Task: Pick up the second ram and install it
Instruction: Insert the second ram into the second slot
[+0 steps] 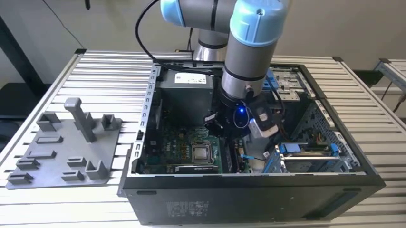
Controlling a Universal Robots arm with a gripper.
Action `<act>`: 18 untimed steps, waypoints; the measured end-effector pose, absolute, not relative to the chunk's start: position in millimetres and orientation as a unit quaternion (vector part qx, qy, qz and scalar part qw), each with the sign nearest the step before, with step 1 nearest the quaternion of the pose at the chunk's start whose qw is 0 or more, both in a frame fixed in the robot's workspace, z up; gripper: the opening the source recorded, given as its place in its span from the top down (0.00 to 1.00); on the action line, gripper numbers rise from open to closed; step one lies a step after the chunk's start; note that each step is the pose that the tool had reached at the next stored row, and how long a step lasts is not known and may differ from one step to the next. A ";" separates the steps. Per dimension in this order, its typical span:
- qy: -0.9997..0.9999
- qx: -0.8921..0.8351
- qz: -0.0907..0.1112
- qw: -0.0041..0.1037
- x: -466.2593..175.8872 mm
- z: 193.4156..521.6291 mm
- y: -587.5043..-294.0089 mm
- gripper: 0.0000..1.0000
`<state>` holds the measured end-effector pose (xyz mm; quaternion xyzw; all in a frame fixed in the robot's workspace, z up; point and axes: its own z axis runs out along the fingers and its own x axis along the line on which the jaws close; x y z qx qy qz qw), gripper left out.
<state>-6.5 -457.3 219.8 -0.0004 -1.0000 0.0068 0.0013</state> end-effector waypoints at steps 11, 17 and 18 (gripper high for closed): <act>-1.000 0.001 0.006 0.001 -6.6 218.3 -456.3 0.86; -1.000 0.001 0.004 0.001 -6.6 215.2 -456.3 0.86; -1.000 0.001 0.004 0.001 -6.6 214.8 -456.4 0.86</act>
